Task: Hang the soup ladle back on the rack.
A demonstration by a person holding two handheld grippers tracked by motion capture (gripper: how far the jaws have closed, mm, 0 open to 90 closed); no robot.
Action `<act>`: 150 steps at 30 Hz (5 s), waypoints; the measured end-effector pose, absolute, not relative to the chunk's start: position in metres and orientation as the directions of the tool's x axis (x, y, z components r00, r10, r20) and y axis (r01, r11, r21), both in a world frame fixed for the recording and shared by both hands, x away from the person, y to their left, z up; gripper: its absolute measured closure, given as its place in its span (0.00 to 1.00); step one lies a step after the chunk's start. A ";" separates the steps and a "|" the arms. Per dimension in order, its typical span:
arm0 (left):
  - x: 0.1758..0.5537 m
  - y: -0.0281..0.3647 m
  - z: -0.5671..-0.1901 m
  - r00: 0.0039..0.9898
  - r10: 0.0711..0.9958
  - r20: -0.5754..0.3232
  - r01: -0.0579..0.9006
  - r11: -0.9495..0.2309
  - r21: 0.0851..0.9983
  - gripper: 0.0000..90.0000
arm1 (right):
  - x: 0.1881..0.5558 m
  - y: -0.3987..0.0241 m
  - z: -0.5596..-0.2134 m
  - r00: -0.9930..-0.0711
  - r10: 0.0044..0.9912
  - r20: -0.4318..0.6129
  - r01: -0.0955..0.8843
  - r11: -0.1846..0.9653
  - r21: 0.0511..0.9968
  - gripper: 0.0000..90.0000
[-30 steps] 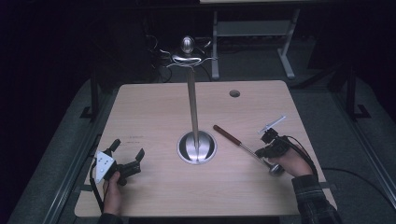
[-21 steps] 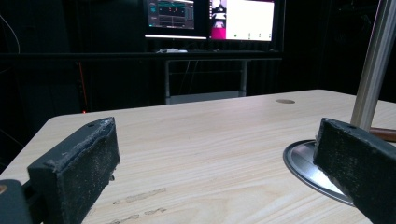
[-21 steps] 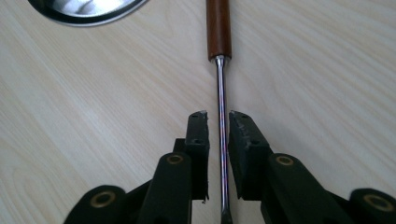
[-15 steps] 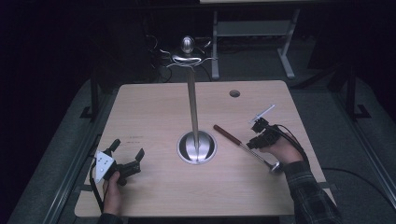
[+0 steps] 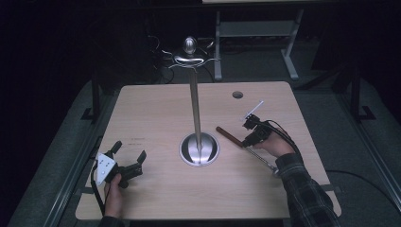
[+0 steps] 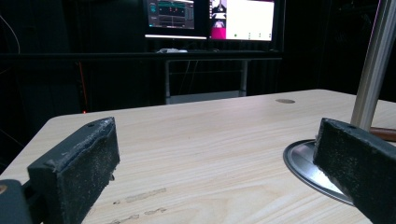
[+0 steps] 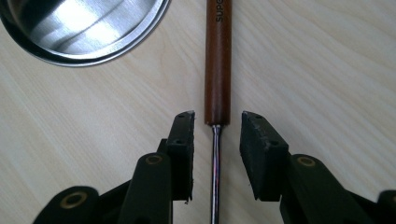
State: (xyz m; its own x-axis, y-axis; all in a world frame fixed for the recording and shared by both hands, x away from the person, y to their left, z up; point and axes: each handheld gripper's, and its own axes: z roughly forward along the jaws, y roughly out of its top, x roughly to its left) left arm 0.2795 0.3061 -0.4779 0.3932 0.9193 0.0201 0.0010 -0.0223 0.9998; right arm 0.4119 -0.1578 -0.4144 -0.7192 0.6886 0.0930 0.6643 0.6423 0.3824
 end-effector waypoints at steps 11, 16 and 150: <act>0.280 0.306 -0.478 0.394 0.919 0.021 0.000 -0.023 1.000 0.00 | 0.431 -0.134 -0.426 -0.753 0.656 0.055 0.639 0.710 0.297 0.71; 0.280 0.306 -0.478 0.394 0.919 0.020 0.000 -0.021 1.000 0.00 | 0.433 -0.129 -0.434 -0.760 0.648 0.047 0.635 0.727 0.262 0.72; 0.280 0.306 -0.478 0.400 0.916 0.020 -0.002 -0.022 1.000 0.00 | 0.350 -0.169 -0.249 -0.859 0.502 0.098 0.242 0.230 0.943 0.82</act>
